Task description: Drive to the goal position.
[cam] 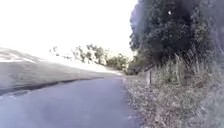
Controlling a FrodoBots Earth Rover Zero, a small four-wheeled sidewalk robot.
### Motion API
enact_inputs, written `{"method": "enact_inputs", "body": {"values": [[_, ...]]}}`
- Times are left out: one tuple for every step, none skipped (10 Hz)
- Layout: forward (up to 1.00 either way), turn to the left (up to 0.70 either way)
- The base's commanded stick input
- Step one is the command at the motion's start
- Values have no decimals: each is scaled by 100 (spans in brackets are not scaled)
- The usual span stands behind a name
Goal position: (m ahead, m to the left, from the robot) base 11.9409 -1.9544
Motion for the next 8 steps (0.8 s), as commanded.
{"method": "enact_inputs", "body": {"values": [[70, 0], [70, 0], [70, 0], [70, 0], [70, 0], [70, 0], [70, 0], [70, 0]]}}
